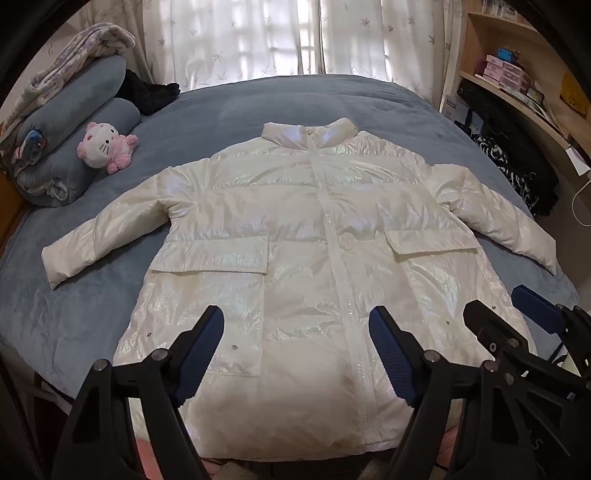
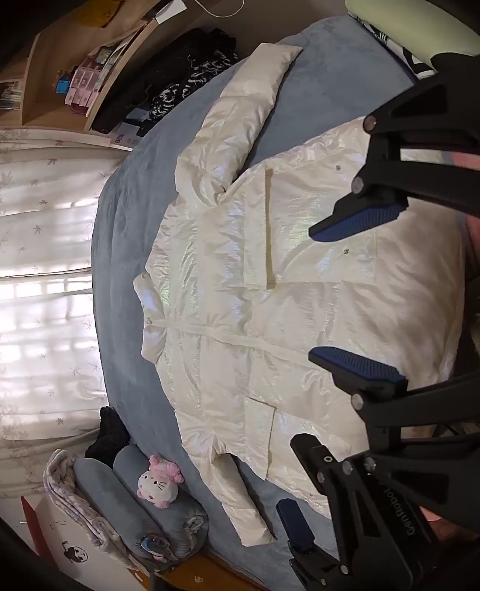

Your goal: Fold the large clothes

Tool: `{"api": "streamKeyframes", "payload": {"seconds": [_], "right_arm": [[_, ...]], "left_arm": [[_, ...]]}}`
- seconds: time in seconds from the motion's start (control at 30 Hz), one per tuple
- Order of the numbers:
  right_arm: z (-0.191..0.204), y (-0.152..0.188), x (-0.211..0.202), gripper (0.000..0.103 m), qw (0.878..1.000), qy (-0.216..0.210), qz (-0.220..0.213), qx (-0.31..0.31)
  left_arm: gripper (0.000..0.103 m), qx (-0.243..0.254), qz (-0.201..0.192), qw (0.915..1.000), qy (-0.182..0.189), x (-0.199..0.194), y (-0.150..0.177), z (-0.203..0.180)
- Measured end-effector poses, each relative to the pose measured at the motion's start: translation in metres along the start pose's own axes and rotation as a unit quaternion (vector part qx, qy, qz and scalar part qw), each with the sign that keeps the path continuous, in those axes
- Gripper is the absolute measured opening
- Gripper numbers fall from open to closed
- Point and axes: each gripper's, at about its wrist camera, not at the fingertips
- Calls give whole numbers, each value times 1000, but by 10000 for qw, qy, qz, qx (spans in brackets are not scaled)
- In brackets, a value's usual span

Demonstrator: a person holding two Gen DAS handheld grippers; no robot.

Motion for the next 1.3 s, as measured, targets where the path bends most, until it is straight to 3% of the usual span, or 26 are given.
{"api": "streamKeyframes", "payload": {"seconds": [1.3], "right_arm": [[-6, 7, 13, 59, 9996, -164, 184, 106]], "left_arm": [[79, -68, 241, 9997, -1, 14, 1, 0]]}}
Point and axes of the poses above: each gripper's, at about its wrist camera, not at the fingertips, and x roughly the way its jaws point, z to its left, y to its underside, and after that the axes turned 7 degrees about x, right-handed
